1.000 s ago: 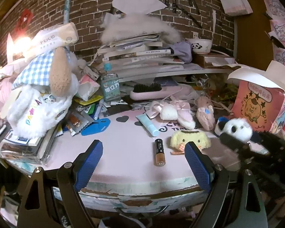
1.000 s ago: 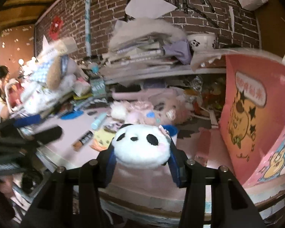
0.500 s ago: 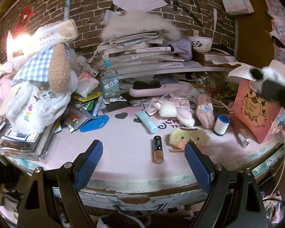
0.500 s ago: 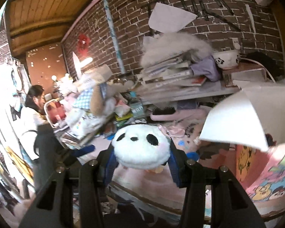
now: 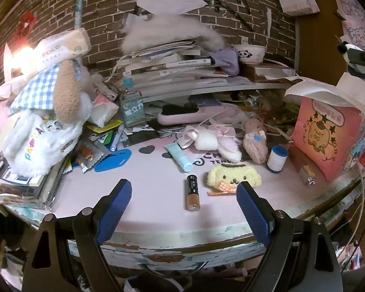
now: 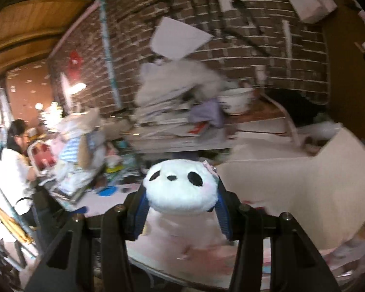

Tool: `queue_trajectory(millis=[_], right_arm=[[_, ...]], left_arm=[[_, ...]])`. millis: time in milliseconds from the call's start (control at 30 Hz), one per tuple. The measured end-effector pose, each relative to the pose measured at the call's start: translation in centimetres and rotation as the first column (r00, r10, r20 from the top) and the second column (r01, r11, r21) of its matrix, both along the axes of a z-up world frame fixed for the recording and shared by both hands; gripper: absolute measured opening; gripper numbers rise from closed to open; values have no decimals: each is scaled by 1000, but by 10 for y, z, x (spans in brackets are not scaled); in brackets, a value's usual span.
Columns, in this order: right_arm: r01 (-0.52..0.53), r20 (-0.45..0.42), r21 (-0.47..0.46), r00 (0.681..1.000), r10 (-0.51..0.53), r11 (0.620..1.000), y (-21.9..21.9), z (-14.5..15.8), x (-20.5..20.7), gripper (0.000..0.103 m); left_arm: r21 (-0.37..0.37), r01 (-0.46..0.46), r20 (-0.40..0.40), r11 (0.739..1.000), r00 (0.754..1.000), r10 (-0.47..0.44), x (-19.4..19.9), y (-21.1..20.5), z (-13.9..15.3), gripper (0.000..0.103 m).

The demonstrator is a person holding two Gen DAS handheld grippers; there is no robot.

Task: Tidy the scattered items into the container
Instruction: 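Lift the panda plush with the right gripper and carry it over the box, then open the right gripper to drop the panda into the box, then withdraw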

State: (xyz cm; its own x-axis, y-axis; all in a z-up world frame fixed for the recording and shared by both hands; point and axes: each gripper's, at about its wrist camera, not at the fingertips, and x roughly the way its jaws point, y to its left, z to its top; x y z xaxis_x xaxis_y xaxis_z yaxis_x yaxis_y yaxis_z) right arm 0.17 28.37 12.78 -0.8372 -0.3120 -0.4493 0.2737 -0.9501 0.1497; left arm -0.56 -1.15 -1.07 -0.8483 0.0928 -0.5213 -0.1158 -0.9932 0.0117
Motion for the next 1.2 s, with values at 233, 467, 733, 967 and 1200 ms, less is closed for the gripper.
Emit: queue_trajectory(millis=[233,467,733,967,1200], right_arm=[[99,182,93,977,-115,991,39,-6,-46,45],[99,375,147,915,-148,984,55,-37,-93,45],[68,546,156,826,-144,985,52,-65,-130,47],[50,594,160,793,-137,986,52,-67,-137,51],[74,583,105,803,-122,992,56,-60,-132,82]], left_arm=[[-5,6,1,1000,1000,-6,-1,3,1,86],[-11,10,2,1000,1000,-10,-1,5,1,86],[-9,12,4,1000,1000,-12,-1,4,0,86],[-8,11,5,1000,1000,-11,-2,2,-1,86],[-14,17,8,1000,1000,-17,-3,2,-3,86]])
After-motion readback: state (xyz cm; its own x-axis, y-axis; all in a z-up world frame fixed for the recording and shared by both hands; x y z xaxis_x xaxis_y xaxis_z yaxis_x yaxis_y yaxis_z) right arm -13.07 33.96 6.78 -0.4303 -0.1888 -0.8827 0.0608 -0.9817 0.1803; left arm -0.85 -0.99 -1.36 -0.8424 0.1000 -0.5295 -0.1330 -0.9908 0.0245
